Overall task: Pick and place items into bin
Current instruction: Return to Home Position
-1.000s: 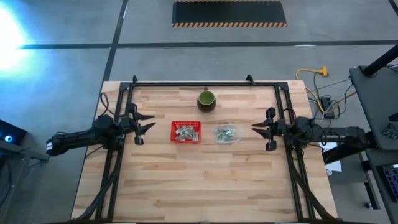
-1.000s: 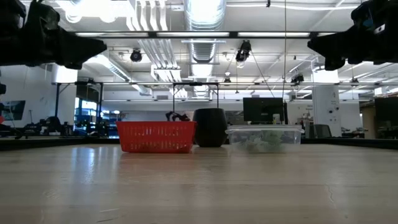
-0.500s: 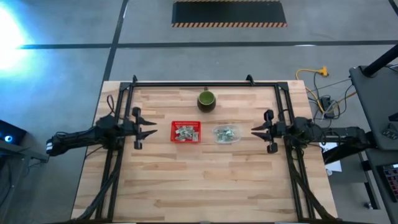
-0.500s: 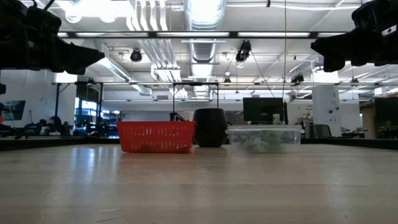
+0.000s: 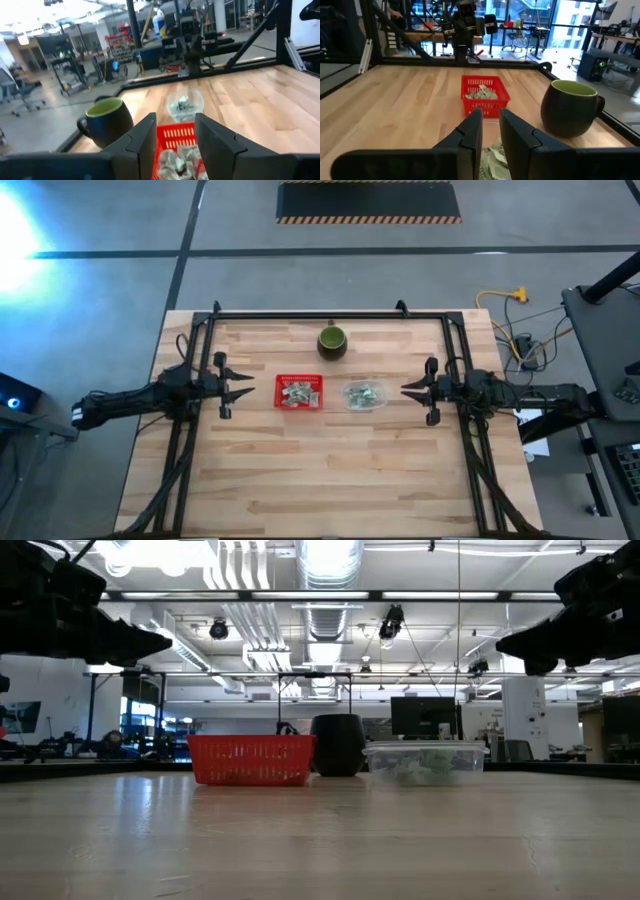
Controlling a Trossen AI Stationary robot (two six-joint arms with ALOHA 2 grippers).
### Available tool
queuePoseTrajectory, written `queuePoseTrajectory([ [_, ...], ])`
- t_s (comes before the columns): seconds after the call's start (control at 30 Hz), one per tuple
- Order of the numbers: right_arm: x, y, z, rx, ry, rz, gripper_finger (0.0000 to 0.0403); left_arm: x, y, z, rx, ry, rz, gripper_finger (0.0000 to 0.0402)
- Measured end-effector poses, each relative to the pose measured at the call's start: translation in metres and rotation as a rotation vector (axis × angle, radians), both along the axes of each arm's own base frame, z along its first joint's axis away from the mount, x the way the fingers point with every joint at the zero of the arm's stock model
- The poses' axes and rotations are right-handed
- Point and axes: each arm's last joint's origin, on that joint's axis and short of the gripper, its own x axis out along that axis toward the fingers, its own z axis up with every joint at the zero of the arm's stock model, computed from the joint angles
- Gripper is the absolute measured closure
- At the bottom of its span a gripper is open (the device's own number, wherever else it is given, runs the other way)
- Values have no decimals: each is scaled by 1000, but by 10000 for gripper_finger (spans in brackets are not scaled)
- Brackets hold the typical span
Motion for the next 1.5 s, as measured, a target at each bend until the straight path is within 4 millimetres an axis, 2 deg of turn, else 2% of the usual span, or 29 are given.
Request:
queuePoseTrajectory([
  [0.33, 0, 0, -3, 16, 34, -1, 346, 7, 1, -10, -72, 106, 5, 283],
  [0.83, 0, 0, -3, 47, 31, -2, 346, -3, -1, 4, -159, -73, -27, 283],
  [1.0, 0, 0, -3, 48, 30, -1, 346, -2, -1, 5, -174, -64, -28, 283],
  [1.2, 0, 0, -3, 47, 30, 0, 346, -2, -1, 4, -277, -71, -28, 283],
  [1.5, 0, 0, -3, 47, 30, 0, 346, 0, -1, 2, -282, -46, -24, 283],
])
